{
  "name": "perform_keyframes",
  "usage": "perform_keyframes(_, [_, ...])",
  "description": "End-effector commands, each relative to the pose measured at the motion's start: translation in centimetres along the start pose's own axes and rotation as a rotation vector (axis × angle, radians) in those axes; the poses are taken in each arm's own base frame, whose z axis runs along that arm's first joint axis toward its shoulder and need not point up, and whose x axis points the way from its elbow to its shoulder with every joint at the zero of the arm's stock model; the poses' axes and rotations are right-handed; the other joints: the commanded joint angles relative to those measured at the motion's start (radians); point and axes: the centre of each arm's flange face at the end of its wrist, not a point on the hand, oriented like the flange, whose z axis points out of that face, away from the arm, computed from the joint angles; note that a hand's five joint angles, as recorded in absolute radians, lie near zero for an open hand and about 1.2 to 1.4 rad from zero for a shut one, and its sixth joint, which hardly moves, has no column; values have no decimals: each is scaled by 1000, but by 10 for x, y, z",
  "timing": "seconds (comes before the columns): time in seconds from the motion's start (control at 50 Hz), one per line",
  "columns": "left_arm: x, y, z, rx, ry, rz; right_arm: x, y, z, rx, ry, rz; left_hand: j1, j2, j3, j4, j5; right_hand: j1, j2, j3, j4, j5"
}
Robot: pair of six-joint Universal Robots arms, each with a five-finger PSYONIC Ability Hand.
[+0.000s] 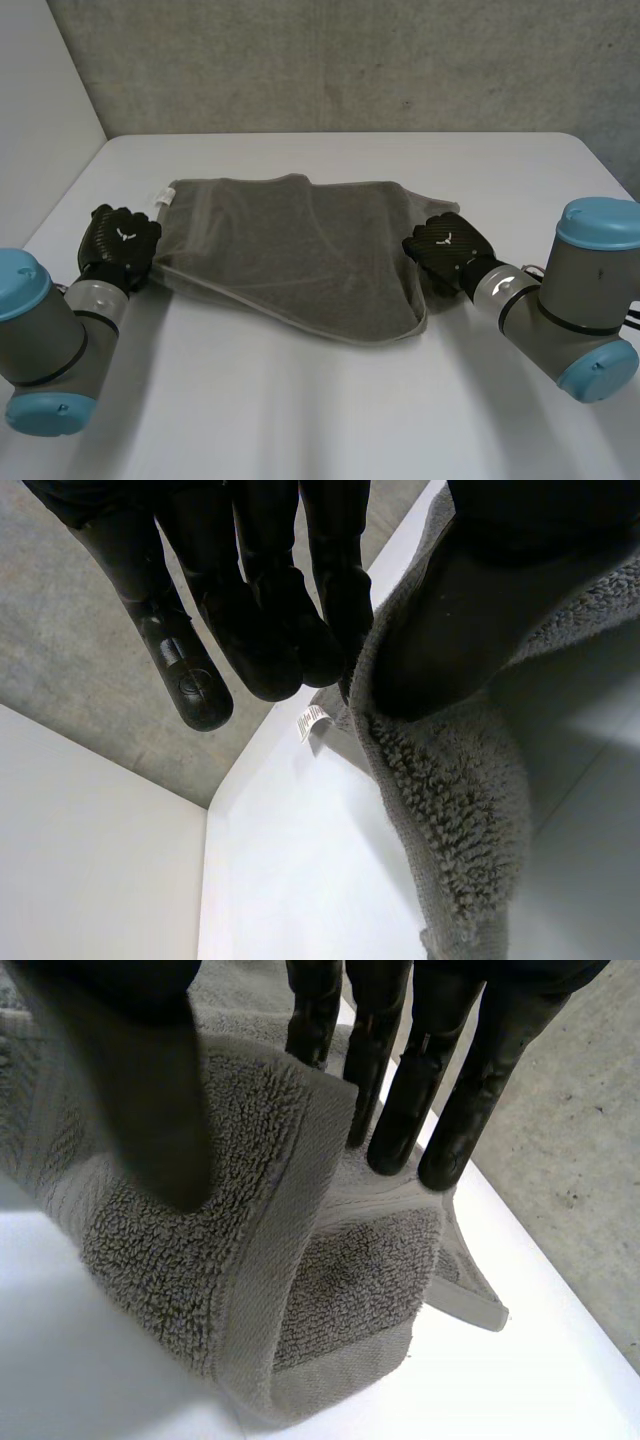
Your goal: Fold the towel.
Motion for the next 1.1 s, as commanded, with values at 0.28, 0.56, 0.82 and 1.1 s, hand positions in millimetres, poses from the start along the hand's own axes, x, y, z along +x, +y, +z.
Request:
perform_keyframes(0.28, [-59, -75, -28, 152, -118, 29, 96, -87, -75, 91, 224, 156, 135, 48, 50, 38, 126, 539, 532, 538, 552, 546])
perform_keyframes(0.56, [-88, -118, -90, 248, -25, 48, 121, -108, -136, -57, 256, 199, 135, 48, 50, 38, 126, 539, 532, 538, 552, 546])
perform_keyframes(0.82, [-68, -52, -46, 57, 57, 19, 115, -70, -103, -117, 159, 163, 135, 48, 50, 38, 126, 539, 532, 538, 552, 546])
perform_keyframes(1.1, [-38, -15, 28, -3, 150, 40, 112, -21, -13, -209, 194, 165, 135, 48, 50, 38, 126, 539, 532, 538, 552, 546])
